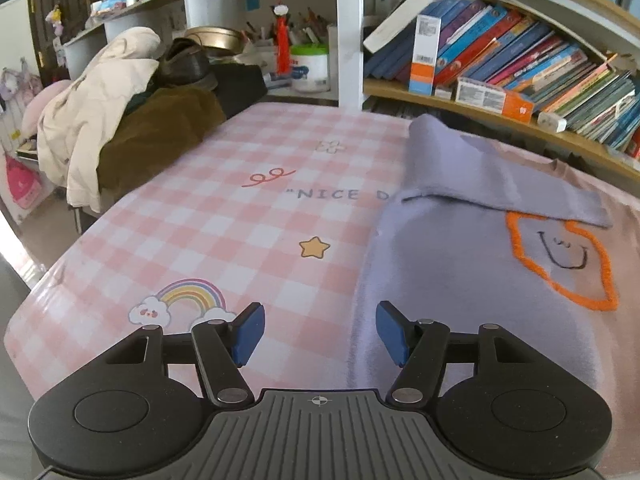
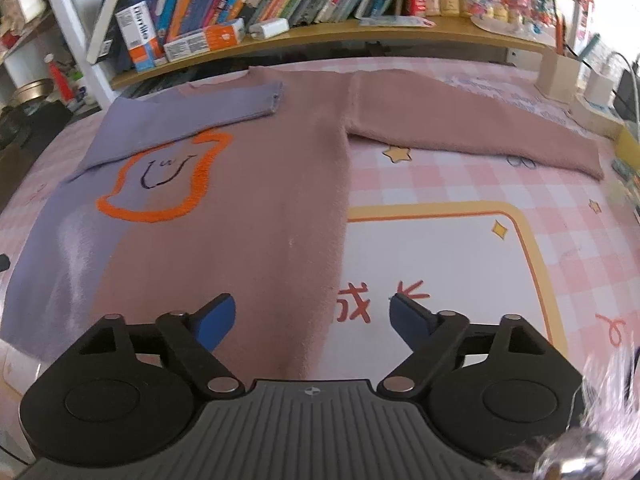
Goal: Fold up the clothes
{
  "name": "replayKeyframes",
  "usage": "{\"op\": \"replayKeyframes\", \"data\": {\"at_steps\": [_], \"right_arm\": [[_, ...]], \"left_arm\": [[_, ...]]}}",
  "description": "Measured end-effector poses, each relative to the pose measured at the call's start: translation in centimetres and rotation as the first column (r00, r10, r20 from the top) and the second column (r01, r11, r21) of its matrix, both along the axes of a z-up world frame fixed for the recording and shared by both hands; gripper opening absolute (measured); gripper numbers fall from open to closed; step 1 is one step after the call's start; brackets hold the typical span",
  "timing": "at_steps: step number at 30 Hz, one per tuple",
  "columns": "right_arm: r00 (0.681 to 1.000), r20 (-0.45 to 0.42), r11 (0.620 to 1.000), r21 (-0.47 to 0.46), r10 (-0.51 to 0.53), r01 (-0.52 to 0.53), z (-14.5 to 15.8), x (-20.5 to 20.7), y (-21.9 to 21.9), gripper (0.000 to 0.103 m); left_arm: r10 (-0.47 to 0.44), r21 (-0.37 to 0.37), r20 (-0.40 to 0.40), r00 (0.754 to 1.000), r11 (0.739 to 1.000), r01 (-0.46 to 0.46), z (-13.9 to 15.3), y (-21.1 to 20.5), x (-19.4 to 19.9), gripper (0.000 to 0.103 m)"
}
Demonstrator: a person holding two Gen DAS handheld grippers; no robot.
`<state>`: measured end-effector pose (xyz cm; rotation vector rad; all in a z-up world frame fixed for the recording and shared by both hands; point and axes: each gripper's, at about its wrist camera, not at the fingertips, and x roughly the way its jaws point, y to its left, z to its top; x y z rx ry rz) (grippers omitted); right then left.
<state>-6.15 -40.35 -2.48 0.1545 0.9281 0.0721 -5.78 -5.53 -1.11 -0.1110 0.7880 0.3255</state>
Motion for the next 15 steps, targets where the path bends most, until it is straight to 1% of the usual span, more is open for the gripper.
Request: {"op": "replayKeyframes", "data": {"at_steps": [7, 11, 14, 15], "right_arm": [[0.998, -0.006, 0.998, -0.016, -0.065, 0.065, 0.2, -0.4, 0.2, 0.079], [0.996, -0.027, 0.996, -0.026, -0.091, 0.09, -0.1, -0.7, 0.4, 0.079], [0.994, -0.027, 0.994, -0.035, -0.104, 0.103, 0.0, -1.0, 0.7, 0.073], [0.994, -0.028, 0.994, -0.037, -0.108, 0.107, 0.0, -1.0, 0.8, 0.067]], "left_arm": [[-0.049, -0.033, -0.01, 0.999, 0.998, 0.049, -0.5, 0.4, 0.5, 0.063], [-0.082, -0.055, -0.007, 0.997, 0.995, 0.081, -0.9, 0.4, 0.9, 0.063], [-0.095, -0.067, -0.018, 0.995, 0.993, 0.093, -1.3, 0.7, 1.5, 0.063], [-0.102, -0.072, -0.017, 0.995, 0.992, 0.101, -1.4, 0.8, 1.6, 0.063]]}}
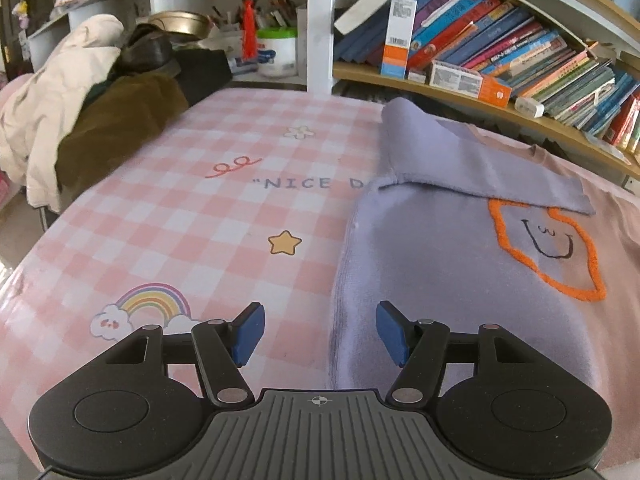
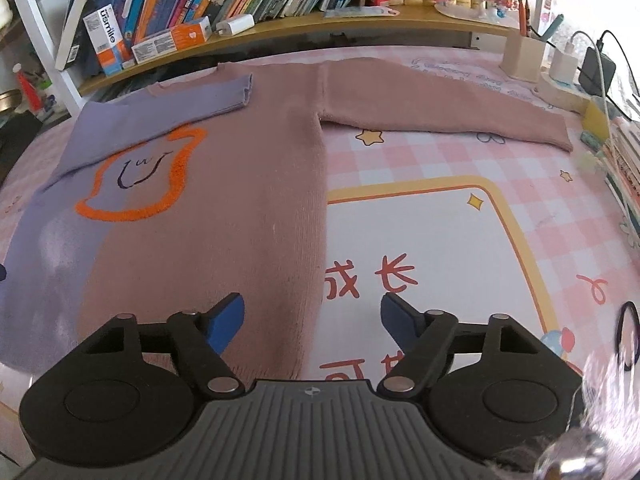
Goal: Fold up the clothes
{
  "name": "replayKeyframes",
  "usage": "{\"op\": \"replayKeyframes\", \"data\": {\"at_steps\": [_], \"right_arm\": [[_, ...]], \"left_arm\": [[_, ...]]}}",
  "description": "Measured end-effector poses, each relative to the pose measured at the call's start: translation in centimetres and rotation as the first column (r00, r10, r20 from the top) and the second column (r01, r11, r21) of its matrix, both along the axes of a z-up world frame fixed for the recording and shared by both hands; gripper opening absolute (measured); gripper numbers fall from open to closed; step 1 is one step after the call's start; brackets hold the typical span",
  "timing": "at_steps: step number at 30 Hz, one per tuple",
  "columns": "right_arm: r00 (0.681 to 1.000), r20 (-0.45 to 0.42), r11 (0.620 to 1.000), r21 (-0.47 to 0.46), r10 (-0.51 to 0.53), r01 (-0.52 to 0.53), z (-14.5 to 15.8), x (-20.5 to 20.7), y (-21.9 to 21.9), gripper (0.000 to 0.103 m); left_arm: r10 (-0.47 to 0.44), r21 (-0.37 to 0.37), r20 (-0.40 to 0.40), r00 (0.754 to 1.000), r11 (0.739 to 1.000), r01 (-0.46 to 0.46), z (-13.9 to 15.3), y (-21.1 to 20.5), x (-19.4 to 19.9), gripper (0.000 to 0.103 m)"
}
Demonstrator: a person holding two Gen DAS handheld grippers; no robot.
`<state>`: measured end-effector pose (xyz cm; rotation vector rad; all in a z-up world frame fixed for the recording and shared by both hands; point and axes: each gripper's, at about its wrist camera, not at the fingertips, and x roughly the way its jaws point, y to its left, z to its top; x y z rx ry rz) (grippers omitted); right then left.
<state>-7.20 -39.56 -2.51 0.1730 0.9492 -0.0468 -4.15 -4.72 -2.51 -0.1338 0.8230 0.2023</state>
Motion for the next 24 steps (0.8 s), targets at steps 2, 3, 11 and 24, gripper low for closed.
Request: {"op": "replayKeyframes", "data": {"at_steps": [2, 3, 11, 24], "right_arm": [[1.0, -0.01, 1.0, -0.002, -0.01, 0.009, -0.1, 0.0, 0.1, 0.054], [1.0, -0.014, 1.0, -0.001, -0.014, 0.014, -0.2, 0.0, 0.1, 0.049], [1.0, -0.018, 0.999, 0.034, -0.023, 0.023, -0.3, 0.3, 0.4, 0.025], [1.0, -0.007, 0.999, 0.023, 0.028, -0.027, -0.3, 1.9, 2.7, 0.011]], "left_arm": [[-0.017, -0.013, 0.002, 1.0, 1.0, 0.017, -0.3, 0.1, 0.4, 0.063], [-0.024, -0.022, 0.001, 1.0, 0.999, 0.024, -0.5, 0.1, 0.6, 0.062], [-0.021, -0.085, -0.003, 1.0, 0.996, 0.02, -1.3, 0.9, 1.6, 0.049], [-0.009, -0.136, 0.051, 0.999, 0.991, 0.016, -0.7, 3.5, 1.4, 0.004]]}}
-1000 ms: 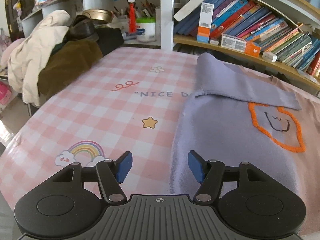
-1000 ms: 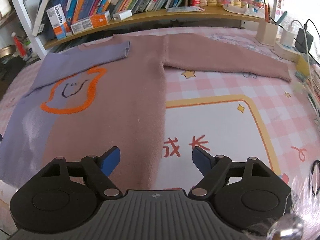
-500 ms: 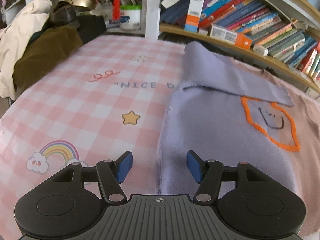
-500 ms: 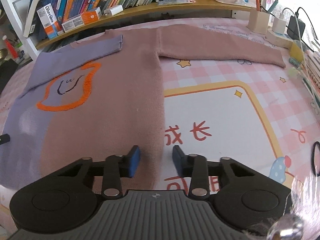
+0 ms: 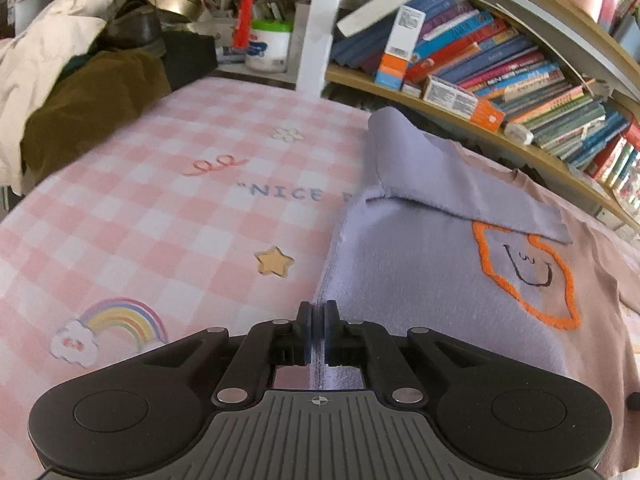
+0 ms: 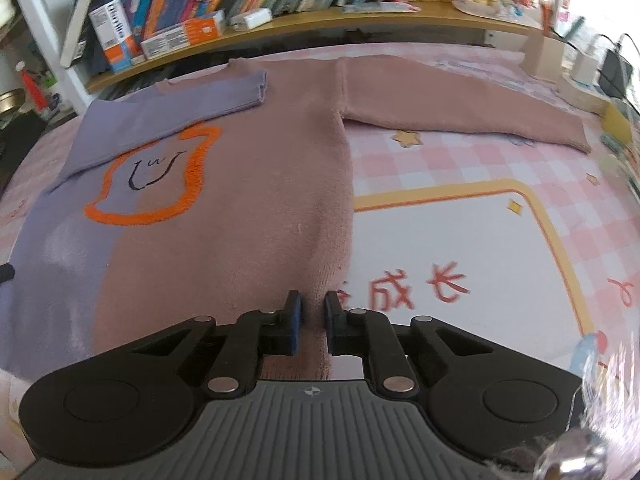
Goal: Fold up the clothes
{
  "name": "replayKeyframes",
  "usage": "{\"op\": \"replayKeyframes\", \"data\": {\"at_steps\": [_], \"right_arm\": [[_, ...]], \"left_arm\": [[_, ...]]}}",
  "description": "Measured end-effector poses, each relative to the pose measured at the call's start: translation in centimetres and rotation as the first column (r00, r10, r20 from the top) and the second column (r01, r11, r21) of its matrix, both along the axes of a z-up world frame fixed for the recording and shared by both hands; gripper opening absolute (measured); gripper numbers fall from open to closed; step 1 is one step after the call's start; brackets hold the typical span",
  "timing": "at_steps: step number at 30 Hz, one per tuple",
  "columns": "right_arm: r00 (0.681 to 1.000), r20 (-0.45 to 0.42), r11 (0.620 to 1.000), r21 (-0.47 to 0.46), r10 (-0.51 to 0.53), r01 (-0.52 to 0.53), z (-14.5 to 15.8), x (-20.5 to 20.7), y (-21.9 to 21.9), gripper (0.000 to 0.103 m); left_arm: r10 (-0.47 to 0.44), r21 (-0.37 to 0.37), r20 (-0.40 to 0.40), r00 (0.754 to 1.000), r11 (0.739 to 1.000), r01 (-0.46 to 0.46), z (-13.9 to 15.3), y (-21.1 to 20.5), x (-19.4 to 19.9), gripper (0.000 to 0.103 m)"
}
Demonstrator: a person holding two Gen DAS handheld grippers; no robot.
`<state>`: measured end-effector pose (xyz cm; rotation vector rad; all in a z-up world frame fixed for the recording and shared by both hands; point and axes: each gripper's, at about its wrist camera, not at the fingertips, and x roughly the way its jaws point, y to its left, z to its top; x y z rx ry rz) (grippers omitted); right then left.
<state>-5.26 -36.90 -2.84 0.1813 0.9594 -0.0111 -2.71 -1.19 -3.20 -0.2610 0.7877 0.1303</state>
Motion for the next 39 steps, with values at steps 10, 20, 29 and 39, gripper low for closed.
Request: {"op": "replayKeyframes", "data": {"at_steps": [10, 20, 29, 39], "right_arm": [[1.0, -0.002, 0.999, -0.025, 0.029, -0.029, 0.0, 0.4, 1.9, 0.013], [0.998, 0.061, 0.999, -0.047, -0.005, 0.008, 1.2, -1.6, 3.1, 0.051], [0.994, 0.093, 0.995, -0.086, -0.052, 0.06, 2.0, -4.2, 4.7, 0.077], [0.983, 0.089, 0.977, -0.129, -0.16, 0.171, 2.3, -7.5, 4.1, 0.083]], "left_arm": [[0.007, 0.002, -0.011, 1.0, 1.0, -0.007, 0.0, 1.6, 0.3, 0.007], [-0.036, 0.044, 0.024, 0.999, 0.998, 0.035, 2.0, 0.2, -1.0, 0.034], [-0.145, 0.084, 0.047, 0.988, 0.986, 0.141, 2.8, -2.0, -2.9, 0.076], [-0.24, 0.051, 0.026, 0.971, 0.97, 0.238, 1.6, -3.1, -3.3, 0.081]]}}
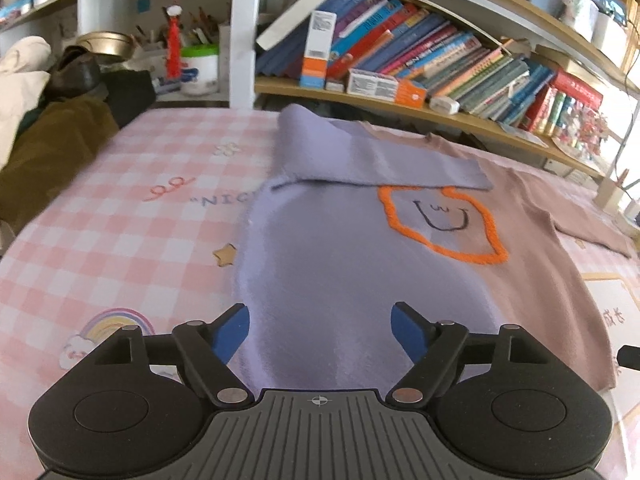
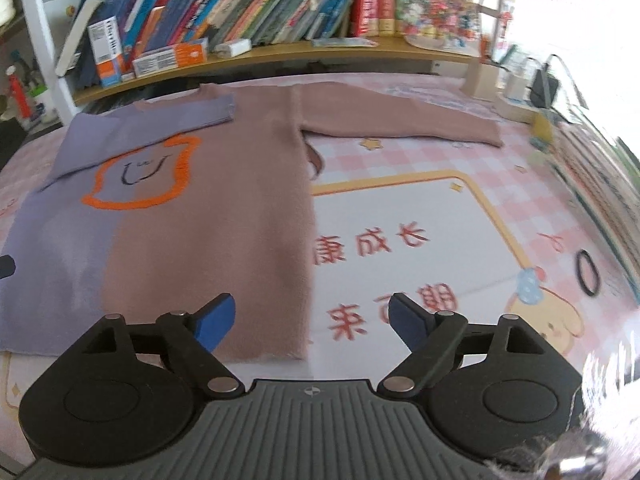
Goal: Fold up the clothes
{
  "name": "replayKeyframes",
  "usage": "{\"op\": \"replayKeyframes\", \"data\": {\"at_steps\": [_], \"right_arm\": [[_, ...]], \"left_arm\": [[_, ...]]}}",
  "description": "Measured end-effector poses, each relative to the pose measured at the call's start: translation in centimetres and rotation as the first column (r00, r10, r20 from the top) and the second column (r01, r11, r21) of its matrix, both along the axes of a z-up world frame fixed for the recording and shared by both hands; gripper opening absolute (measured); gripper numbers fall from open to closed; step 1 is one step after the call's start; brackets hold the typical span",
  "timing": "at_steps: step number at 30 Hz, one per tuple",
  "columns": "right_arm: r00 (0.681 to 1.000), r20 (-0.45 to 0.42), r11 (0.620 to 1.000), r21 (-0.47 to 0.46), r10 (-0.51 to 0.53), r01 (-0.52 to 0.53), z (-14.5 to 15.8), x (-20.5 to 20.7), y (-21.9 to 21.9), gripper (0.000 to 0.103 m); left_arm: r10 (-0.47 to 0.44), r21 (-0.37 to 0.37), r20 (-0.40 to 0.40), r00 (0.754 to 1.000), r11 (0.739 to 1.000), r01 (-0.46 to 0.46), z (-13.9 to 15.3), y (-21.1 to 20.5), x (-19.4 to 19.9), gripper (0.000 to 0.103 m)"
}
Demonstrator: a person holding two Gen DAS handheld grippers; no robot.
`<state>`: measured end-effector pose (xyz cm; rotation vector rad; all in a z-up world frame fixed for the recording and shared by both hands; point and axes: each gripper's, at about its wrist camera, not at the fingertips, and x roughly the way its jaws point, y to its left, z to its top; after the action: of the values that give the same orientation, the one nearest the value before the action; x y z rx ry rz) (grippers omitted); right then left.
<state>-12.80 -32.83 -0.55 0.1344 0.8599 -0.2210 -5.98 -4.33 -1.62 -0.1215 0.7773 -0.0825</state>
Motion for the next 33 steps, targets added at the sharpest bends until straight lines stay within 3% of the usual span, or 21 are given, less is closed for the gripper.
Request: {"op": "replayKeyframes", "data": {"at_steps": [12, 18, 24, 33], "right_arm": [[0.993, 0.028, 0.993, 0.018, -0.115, 0.114, 0.4, -0.5, -4.0, 0.084], [0.989, 0.046, 0.989, 0.052, -0.143, 0.141, 0.0, 1.1, -8.1, 0.084], [0.993, 0.055, 0.991, 0.08, -0.109, 0.104, -0.5, 3.9, -13.6, 0.084], [0.998, 0.067, 0.994, 0.108, -0.022, 0.014, -1.8, 8.2, -21.4, 0.084]], "left_arm": [[-0.048, -0.014, 0.004, 0.999, 0.999, 0.048, -0.1, -2.8, 1.1, 0.081], [0.014, -0.001, -0.016, 1.0, 1.0, -0.014, -0.2, -4.2, 1.6, 0.081], [0.109, 0.037, -0.031, 0.994, 0.993, -0.108, -0.1, -7.2, 1.5, 0.081], [0.172, 0.125, -0.062, 0.983, 0.979, -0.164, -0.9, -14.3, -0.5, 0.083]]}}
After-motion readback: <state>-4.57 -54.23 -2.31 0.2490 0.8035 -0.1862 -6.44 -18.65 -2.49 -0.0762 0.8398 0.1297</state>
